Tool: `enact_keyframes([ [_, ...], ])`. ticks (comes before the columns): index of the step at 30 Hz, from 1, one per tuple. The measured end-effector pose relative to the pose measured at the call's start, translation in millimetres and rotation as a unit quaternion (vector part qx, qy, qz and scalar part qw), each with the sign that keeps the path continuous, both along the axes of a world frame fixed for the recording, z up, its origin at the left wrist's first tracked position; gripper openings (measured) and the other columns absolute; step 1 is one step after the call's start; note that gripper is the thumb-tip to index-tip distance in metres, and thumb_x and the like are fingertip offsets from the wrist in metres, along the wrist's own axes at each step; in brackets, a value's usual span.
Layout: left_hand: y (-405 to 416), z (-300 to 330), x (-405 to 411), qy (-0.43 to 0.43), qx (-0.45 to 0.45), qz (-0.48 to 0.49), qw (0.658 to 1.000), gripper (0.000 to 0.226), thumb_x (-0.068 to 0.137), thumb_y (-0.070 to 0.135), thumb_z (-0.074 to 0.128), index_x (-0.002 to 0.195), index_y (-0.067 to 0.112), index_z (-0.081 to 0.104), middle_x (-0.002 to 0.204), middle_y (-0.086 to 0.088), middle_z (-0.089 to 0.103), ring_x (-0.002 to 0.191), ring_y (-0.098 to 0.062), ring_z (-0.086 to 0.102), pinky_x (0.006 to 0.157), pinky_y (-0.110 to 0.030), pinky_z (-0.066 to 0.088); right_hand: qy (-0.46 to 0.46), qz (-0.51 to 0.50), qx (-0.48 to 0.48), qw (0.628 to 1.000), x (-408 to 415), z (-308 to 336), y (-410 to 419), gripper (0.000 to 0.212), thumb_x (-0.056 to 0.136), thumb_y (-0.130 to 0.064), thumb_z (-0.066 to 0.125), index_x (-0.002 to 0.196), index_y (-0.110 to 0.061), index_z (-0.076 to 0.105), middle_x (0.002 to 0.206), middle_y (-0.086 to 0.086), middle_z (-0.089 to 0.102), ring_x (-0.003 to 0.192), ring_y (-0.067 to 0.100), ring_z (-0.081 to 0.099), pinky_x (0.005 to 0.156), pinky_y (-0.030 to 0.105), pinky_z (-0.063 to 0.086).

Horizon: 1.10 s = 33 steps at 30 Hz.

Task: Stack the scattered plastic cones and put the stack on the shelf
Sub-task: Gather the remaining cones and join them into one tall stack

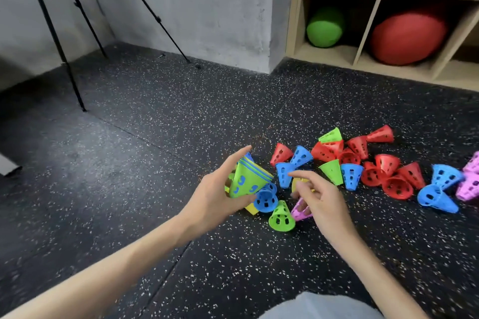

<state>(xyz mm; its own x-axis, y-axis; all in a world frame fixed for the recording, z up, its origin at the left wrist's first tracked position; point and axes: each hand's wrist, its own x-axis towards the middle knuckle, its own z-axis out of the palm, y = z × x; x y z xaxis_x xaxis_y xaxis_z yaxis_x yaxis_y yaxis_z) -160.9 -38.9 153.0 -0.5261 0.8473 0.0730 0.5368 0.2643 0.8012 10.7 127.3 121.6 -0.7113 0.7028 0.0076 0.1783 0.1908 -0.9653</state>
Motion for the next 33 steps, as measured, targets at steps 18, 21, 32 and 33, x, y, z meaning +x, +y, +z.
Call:
enact_keyframes([
  [18, 37, -179, -14, -0.103, -0.047, 0.046, 0.993, 0.099, 0.083, 0.018, 0.083, 0.153, 0.060, 0.026, 0.147, 0.022, 0.055, 0.133, -0.010, 0.050, 0.104, -0.022, 0.047, -0.244, -0.165, -0.039, 0.955, -29, -153, 14, 0.012, 0.093, -0.025, 0.069, 0.099, -0.031, 0.077, 0.099, -0.014, 0.076, 0.093, 0.015, 0.072, 0.086, 0.040, 0.056],
  [21, 41, -188, -7, -0.094, -0.037, 0.052, 0.994, 0.098, 0.084, 0.014, 0.081, 0.155, 0.055, 0.027, 0.152, 0.025, 0.048, 0.136, -0.007, 0.053, 0.112, -0.035, 0.045, -0.227, -0.171, -0.034, 0.958, -25, -139, 19, 0.018, 0.092, -0.020, 0.070, 0.093, -0.037, 0.074, 0.089, -0.027, 0.073, 0.083, -0.002, 0.069, 0.082, 0.036, 0.058],
  [32, 53, -208, 32, -0.030, -0.028, 0.017, 0.999, 0.098, 0.085, 0.016, 0.077, 0.161, 0.043, 0.021, 0.151, 0.019, 0.043, 0.129, -0.011, 0.049, 0.109, -0.022, 0.037, -0.099, -0.114, -0.055, 0.987, -35, -121, 26, 0.045, 0.090, -0.004, 0.069, 0.108, -0.046, 0.071, 0.101, -0.020, 0.076, 0.097, 0.003, 0.072, 0.086, 0.019, 0.052],
  [33, 55, -209, 33, -0.034, -0.024, 0.018, 0.999, 0.096, 0.087, 0.019, 0.077, 0.161, 0.042, 0.021, 0.152, 0.019, 0.043, 0.130, -0.010, 0.048, 0.109, -0.022, 0.036, -0.098, -0.095, -0.060, 0.989, -36, -123, 27, 0.046, 0.091, -0.003, 0.068, 0.108, -0.045, 0.071, 0.104, -0.020, 0.076, 0.099, 0.003, 0.072, 0.086, 0.016, 0.052],
])
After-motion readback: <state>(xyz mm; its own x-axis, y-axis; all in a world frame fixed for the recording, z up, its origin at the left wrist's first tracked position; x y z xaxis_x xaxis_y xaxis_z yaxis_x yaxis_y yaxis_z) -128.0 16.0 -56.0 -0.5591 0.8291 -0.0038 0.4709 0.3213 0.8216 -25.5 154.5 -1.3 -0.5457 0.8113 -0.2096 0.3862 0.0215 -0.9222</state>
